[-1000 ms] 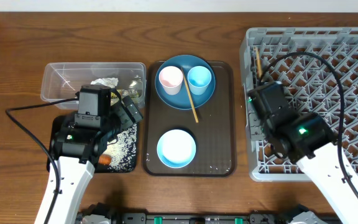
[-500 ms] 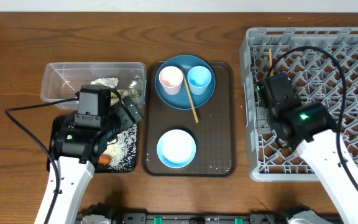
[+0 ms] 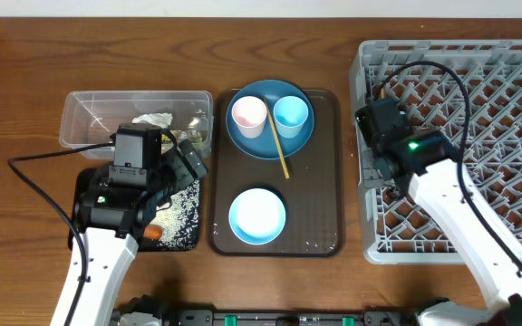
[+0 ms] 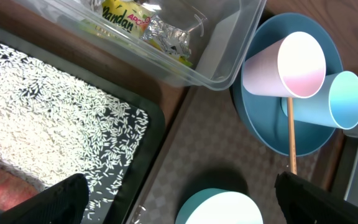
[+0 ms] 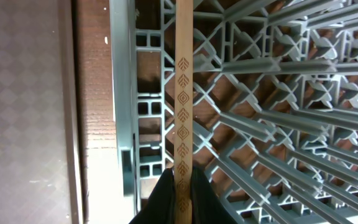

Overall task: Sort waste into correct bins and load items into the dishwasher rack
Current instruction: 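Lower the chopstick into the rack and open the right gripper, then move the right gripper back to the second chopstick and grasp it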

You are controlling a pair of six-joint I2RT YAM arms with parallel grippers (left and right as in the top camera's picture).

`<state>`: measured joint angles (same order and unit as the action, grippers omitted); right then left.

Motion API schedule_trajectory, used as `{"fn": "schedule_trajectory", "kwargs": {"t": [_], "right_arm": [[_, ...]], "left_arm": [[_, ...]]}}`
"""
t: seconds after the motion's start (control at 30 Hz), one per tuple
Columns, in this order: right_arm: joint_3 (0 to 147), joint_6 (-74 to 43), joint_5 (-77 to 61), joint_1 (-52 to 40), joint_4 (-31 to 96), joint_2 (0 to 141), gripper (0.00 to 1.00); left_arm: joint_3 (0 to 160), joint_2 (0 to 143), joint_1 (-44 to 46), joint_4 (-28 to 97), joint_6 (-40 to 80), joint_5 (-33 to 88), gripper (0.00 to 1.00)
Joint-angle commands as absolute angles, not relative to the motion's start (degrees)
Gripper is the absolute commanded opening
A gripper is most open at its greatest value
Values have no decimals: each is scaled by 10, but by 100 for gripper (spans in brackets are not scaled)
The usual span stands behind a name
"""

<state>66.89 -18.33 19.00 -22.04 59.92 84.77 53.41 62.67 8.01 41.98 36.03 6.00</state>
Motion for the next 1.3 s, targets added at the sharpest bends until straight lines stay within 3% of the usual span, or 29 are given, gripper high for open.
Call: {"fn": "schedule_trajectory", "kwargs": {"t": [0.0,0.23,0.37,0.67,0.87,1.03,1.27], "right_arm": [[666,-175,195,-213,594,862,1],[666,-175,195,-213,571,892,3],[666,-175,195,-213,562,904,20],[667,-175,195,-213,571,908,24],[722,-176,194,-213,657,887,26],[812,-179,117,-214,698,856,34],[836,-197,-14,-215,653,845,38]], "left_arm": [[542,628,78,420,359,55,98],[542,628,78,420,359,55,98],[542,628,78,420,359,55,98],[542,628,78,420,359,55,98],[542,628,78,420,359,55,98],[542,628,78,420,359,55,98],[542,628,78,420,359,55,98]]}}
